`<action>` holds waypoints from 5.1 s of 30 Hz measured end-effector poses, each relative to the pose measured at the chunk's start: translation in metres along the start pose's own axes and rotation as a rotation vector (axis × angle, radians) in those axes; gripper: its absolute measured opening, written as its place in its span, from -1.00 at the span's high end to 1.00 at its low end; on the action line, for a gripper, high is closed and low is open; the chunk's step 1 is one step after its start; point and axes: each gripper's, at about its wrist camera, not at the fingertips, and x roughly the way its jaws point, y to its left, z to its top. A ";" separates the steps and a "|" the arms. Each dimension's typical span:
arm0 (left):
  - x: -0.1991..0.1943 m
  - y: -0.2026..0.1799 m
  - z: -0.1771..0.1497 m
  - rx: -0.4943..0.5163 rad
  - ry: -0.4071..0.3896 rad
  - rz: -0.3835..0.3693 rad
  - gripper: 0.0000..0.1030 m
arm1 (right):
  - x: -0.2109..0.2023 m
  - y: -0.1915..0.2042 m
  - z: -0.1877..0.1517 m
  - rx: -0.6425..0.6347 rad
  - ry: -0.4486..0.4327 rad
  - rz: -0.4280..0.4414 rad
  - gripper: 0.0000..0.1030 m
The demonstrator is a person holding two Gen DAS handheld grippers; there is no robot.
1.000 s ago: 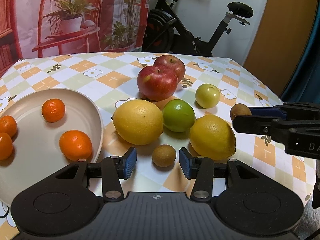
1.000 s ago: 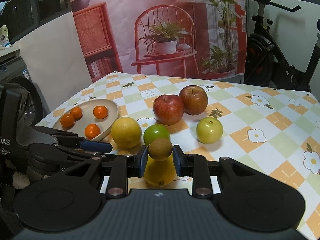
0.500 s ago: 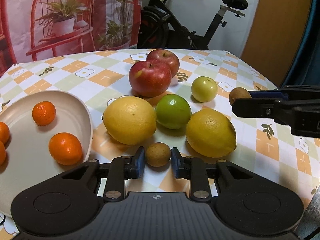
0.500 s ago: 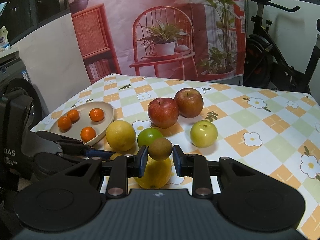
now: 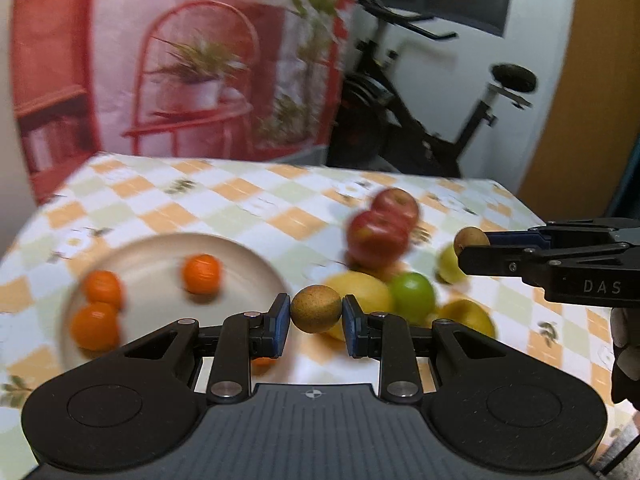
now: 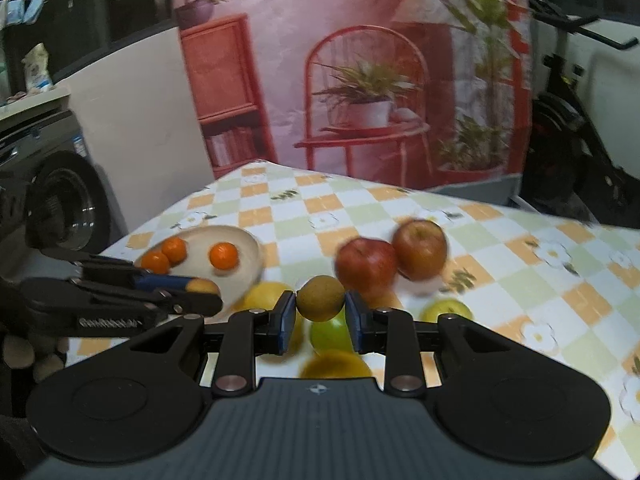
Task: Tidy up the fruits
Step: 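Carry both kiwis over the beige plate and open both tools, then lift both tools away from the plate, then grasp a yellow lemon with the right tool while the left tool grasps another lemon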
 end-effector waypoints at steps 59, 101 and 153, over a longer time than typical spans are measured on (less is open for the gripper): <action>-0.116 -0.015 0.056 -0.030 -0.248 0.452 -0.01 | -0.010 0.023 0.045 -0.018 -0.085 -0.027 0.40; 0.023 -0.042 0.023 -0.010 0.067 -0.043 -0.10 | 0.022 -0.030 -0.053 0.001 0.195 0.097 -0.22; 0.062 -0.033 -0.005 -0.208 0.249 -0.286 0.01 | 0.025 -0.010 -0.070 -0.040 0.172 0.195 -0.01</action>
